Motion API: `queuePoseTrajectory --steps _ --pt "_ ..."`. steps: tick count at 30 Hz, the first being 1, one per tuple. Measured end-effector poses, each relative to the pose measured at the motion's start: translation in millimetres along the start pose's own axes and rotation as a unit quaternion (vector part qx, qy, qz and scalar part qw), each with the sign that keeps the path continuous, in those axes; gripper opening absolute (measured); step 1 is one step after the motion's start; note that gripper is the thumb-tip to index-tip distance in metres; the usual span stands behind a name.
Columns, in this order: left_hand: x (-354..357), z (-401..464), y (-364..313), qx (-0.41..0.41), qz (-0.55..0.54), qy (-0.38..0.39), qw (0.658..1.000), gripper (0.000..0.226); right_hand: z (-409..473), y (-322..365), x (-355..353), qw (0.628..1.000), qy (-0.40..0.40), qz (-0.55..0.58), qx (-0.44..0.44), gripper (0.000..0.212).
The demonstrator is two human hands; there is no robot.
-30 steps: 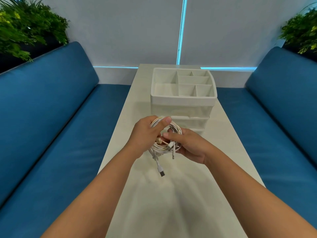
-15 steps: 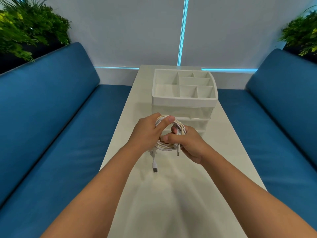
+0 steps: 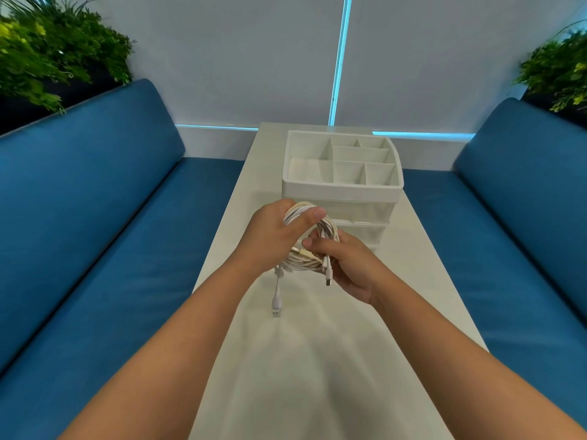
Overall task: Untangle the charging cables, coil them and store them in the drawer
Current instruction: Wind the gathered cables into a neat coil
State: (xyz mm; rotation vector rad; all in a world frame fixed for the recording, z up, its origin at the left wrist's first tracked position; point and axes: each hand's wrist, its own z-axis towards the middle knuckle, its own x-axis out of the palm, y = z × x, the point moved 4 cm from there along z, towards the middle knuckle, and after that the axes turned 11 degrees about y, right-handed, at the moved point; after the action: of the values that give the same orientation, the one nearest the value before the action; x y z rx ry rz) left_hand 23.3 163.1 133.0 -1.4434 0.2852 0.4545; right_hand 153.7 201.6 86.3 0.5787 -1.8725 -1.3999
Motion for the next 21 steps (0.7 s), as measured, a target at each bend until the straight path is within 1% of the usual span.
queuePoseTrajectory --steps 1,3,4,5,7,9,12,14,16,18,19,21 --pt "-1.2 0.1 -0.8 0.001 -0.002 -0.008 1.0 0.027 -0.5 0.0 -0.3 1.0 -0.022 -0.005 0.005 0.051" --pt "-1.4 -0.1 0.0 0.002 -0.009 -0.022 1.0 0.025 -1.4 -1.3 2.8 0.998 -0.056 0.013 0.012 0.024" --pt "-0.6 -0.2 1.1 0.0 -0.016 -0.022 1.0 0.025 -0.9 -2.4 5.0 0.996 -0.078 0.034 0.009 0.017" --pt "1.2 0.0 2.0 -0.002 -0.025 -0.017 1.0 0.025 -0.2 -2.4 6.8 0.992 -0.109 0.056 0.0 0.016" --pt "6.1 -0.3 2.9 -0.004 -0.056 0.002 0.998 0.024 2.4 -1.4 10.4 0.982 -0.166 0.08 -0.036 0.022" --pt "8.5 0.0 2.0 -0.006 -0.102 0.012 0.995 0.024 5.1 0.9 10.0 0.974 -0.212 0.027 -0.076 0.027" --pt "8.6 2.2 2.3 -0.021 -0.148 0.01 0.989 0.033 2.1 5.4 9.9 0.949 -0.277 -0.083 -0.128 0.035" --pt "11.1 2.4 2.0 -0.025 -0.172 0.01 0.985 0.036 -2.1 6.8 12.2 0.931 -0.308 -0.103 -0.167 0.04" --pt "14.6 1.5 0.3 -0.027 -0.203 0.007 0.979 0.039 -5.8 7.1 15.2 0.917 -0.327 -0.102 -0.207 0.041" --pt "16.1 0.5 -1.6 -0.031 -0.249 0.002 0.968 0.036 -8.4 5.3 18.5 0.907 -0.326 -0.116 -0.239 0.036" --pt "15.2 0.3 -2.2 -0.033 -0.271 0.001 0.962 0.033 -9.4 3.1 19.6 0.907 -0.317 -0.127 -0.248 0.035" --pt "10.9 0.5 -1.9 -0.033 -0.288 0.006 0.957 0.03 -10.0 -2.0 20.4 0.915 -0.274 -0.152 -0.253 0.04"
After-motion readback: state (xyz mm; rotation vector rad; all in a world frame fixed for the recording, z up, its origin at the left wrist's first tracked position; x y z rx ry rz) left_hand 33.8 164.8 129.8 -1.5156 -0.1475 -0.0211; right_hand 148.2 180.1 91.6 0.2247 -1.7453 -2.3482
